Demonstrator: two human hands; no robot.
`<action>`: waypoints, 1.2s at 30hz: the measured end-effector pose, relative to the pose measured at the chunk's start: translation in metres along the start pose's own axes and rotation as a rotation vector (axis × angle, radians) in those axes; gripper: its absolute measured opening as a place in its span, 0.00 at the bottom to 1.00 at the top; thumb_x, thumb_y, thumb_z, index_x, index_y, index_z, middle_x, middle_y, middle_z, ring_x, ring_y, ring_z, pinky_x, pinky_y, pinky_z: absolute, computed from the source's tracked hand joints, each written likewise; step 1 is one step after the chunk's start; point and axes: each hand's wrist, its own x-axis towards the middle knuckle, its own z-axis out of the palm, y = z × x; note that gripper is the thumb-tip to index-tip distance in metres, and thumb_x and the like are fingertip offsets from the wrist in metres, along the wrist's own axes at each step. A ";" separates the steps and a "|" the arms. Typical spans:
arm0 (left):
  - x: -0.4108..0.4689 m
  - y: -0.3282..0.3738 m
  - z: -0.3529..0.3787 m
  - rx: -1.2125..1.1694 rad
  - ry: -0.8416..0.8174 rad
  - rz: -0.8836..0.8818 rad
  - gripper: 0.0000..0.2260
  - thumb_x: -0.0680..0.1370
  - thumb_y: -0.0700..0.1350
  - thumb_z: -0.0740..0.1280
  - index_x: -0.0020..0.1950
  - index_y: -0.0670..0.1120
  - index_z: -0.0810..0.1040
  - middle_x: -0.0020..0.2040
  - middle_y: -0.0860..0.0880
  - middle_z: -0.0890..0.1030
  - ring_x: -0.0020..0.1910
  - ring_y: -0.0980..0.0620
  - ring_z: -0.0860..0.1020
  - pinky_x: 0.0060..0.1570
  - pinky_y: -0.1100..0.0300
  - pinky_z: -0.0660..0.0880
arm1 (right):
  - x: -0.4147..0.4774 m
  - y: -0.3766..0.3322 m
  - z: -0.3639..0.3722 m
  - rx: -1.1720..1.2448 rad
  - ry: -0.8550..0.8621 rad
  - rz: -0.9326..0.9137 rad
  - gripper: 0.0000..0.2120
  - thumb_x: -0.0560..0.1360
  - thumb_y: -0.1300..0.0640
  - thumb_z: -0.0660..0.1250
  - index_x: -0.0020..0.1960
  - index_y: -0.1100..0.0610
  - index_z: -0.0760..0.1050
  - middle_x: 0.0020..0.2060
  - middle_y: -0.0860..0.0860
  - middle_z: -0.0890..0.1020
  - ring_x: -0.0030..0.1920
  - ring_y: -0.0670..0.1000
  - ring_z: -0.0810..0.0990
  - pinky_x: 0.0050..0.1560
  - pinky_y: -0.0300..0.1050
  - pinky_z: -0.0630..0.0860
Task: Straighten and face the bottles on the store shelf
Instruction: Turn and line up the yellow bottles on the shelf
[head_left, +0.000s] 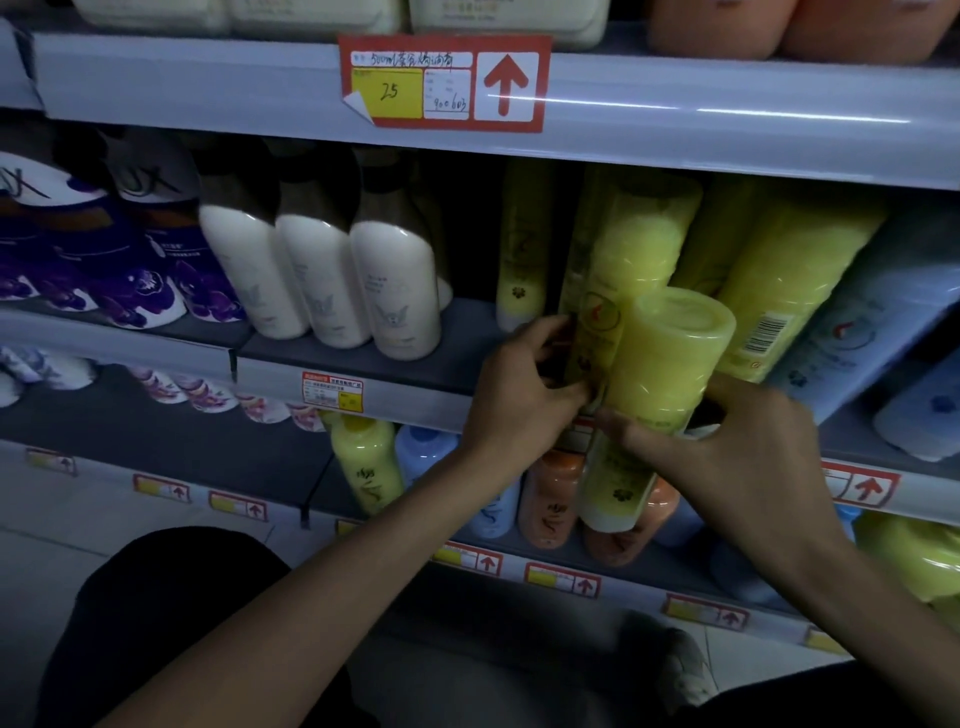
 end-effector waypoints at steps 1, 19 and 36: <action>0.001 -0.001 -0.005 -0.007 -0.032 -0.008 0.23 0.76 0.39 0.75 0.70 0.50 0.78 0.58 0.56 0.84 0.58 0.62 0.82 0.58 0.60 0.81 | 0.000 0.000 0.001 0.002 -0.002 -0.007 0.16 0.66 0.36 0.76 0.39 0.48 0.82 0.31 0.43 0.83 0.39 0.39 0.82 0.33 0.38 0.74; 0.056 -0.012 -0.004 0.782 0.319 -0.228 0.16 0.77 0.56 0.71 0.57 0.46 0.80 0.55 0.44 0.85 0.56 0.39 0.83 0.44 0.53 0.69 | -0.003 0.004 0.008 -0.096 -0.041 -0.002 0.15 0.64 0.36 0.77 0.37 0.47 0.81 0.29 0.44 0.83 0.34 0.41 0.80 0.36 0.44 0.74; 0.069 -0.026 0.001 0.886 0.343 -0.170 0.13 0.81 0.51 0.68 0.57 0.42 0.78 0.53 0.43 0.85 0.52 0.41 0.85 0.40 0.53 0.72 | -0.003 0.002 0.008 -0.103 -0.043 -0.017 0.16 0.64 0.35 0.77 0.37 0.47 0.81 0.30 0.43 0.82 0.36 0.41 0.81 0.32 0.40 0.74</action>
